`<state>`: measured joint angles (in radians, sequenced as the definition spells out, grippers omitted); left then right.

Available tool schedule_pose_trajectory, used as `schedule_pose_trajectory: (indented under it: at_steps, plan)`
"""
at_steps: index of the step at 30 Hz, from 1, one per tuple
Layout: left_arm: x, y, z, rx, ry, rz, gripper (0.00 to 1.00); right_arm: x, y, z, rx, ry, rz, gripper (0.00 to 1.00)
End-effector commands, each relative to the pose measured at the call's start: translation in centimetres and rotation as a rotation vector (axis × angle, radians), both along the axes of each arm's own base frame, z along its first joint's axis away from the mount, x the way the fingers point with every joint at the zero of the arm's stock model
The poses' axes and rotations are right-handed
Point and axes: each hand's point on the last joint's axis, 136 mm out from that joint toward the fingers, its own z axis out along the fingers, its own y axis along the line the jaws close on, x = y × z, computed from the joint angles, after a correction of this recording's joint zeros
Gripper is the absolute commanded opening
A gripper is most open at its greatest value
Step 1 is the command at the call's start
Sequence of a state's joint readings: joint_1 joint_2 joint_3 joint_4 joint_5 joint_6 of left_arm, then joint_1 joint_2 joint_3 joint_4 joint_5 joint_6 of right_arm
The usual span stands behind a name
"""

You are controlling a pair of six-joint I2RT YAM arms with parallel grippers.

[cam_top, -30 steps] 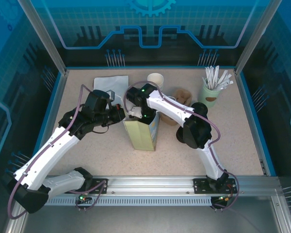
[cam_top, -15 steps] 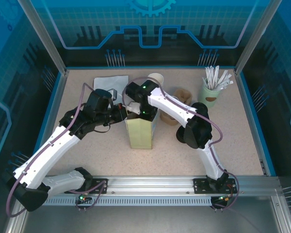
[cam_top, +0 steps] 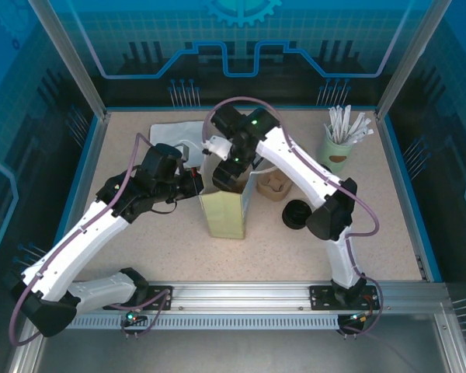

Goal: Pack the takeout coffee

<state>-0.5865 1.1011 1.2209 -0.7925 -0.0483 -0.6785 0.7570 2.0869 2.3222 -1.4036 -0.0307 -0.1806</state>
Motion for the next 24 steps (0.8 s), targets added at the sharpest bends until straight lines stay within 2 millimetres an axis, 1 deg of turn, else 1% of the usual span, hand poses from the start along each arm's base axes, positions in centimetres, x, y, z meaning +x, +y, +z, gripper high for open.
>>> schedule_pose_trajectory:
  at_steps: [1, 6, 8, 10, 13, 14, 16, 19, 21, 24]
  plan:
    - [-0.1, -0.2, 0.4, 0.007, -0.016, -0.014, 0.03, -0.2, -0.8, 4.8, 0.143, -0.019, -0.057, 0.86]
    - [0.0, -0.4, 0.4, -0.003, -0.019, -0.016, 0.03, 0.6, -1.8, 7.8, 0.245, -0.044, -0.149, 0.84]
    - [0.1, -0.6, 0.6, -0.017, -0.02, -0.017, 0.02, 0.9, -2.5, 9.4, 0.298, -0.063, -0.203, 0.83]
    - [0.2, -0.9, 1.0, -0.034, -0.027, -0.021, 0.02, 1.2, -3.4, 11.0, 0.361, -0.072, -0.258, 0.82]
    - [0.3, -1.3, 2.0, -0.052, -0.042, -0.027, 0.02, 1.0, -4.9, 13.9, 0.487, -0.078, -0.326, 0.82]
    - [0.4, -1.4, 2.3, -0.054, -0.048, -0.029, 0.02, 1.1, -5.5, 14.7, 0.519, -0.081, -0.355, 0.82]
    - [0.3, -1.7, 3.0, -0.06, -0.06, -0.04, 0.02, 1.0, -7.1, 16.1, 0.583, -0.101, -0.408, 0.82]
    - [0.1, -2.3, 4.2, -0.074, -0.079, -0.056, 0.02, 1.2, -10.1, 17.3, 0.628, -0.15, -0.516, 0.82]
    - [-0.1, -2.5, 4.9, -0.077, -0.095, -0.064, 0.02, 1.4, -12.3, 17.6, 0.63, -0.191, -0.591, 0.82]
    - [-0.4, -2.8, 5.8, -0.071, -0.125, -0.078, 0.02, 1.5, -15.4, 17.3, 0.616, -0.243, -0.687, 0.82]
